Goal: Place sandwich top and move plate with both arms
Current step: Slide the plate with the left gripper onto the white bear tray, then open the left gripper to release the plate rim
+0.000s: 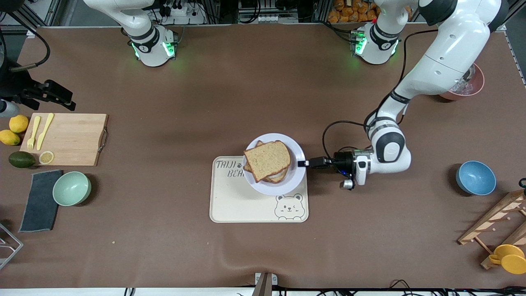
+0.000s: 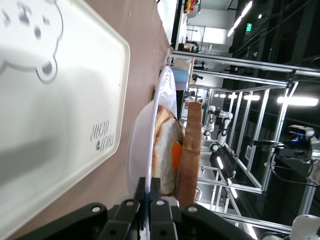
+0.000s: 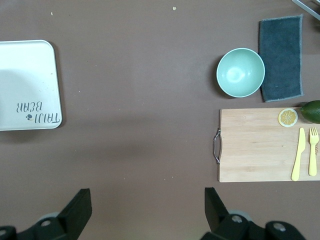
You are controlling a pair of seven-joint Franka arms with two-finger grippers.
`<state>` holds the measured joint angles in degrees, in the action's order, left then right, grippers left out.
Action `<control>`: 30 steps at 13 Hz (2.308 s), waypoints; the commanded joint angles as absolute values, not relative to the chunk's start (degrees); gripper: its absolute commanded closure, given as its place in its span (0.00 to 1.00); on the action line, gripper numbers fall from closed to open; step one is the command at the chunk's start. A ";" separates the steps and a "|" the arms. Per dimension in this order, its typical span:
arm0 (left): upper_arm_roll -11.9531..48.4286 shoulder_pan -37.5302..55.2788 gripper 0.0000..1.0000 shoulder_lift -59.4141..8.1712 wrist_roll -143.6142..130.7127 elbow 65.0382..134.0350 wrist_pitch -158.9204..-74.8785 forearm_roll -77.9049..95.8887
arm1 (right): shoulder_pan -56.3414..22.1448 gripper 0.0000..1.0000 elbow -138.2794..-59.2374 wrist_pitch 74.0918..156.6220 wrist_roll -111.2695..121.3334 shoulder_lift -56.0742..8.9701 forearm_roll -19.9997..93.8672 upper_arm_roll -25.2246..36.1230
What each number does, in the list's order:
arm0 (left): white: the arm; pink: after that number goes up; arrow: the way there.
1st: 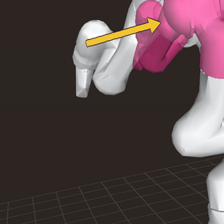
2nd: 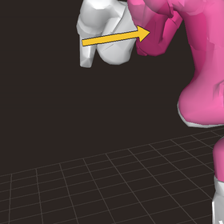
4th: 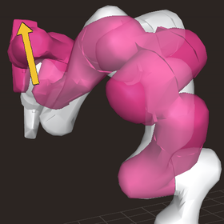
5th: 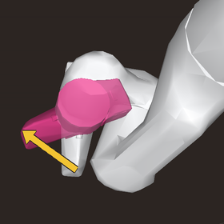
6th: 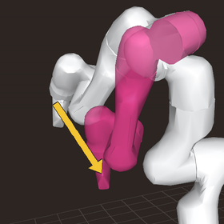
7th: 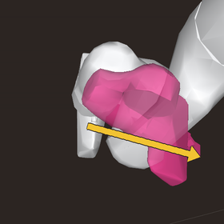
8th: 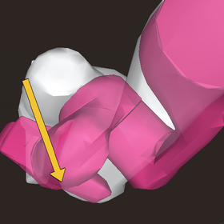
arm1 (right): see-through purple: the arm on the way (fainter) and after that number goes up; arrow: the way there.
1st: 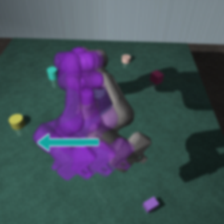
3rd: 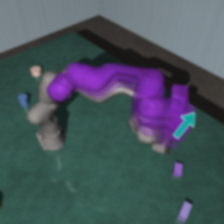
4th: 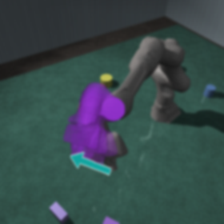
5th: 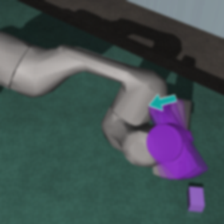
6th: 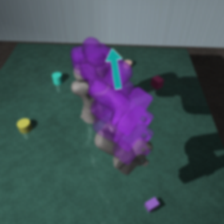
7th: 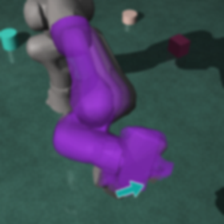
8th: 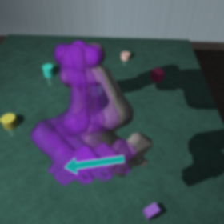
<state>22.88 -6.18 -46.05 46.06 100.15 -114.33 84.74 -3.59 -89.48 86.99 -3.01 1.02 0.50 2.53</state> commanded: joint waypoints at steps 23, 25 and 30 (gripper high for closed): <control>11.69 1.85 0.49 -59.59 51.50 82.71 -112.24 75.59 | -3.52 0.00 -88.07 87.54 -3.96 -0.09 0.18 2.55; 11.60 1.32 0.42 -59.07 51.59 82.79 -111.54 75.15 | -3.78 0.00 -88.15 87.54 -3.96 -0.17 0.18 2.55; 11.16 -1.67 0.44 -58.28 51.16 83.14 -105.92 72.79 | -3.78 0.00 -88.24 87.54 -3.96 -0.18 0.18 2.55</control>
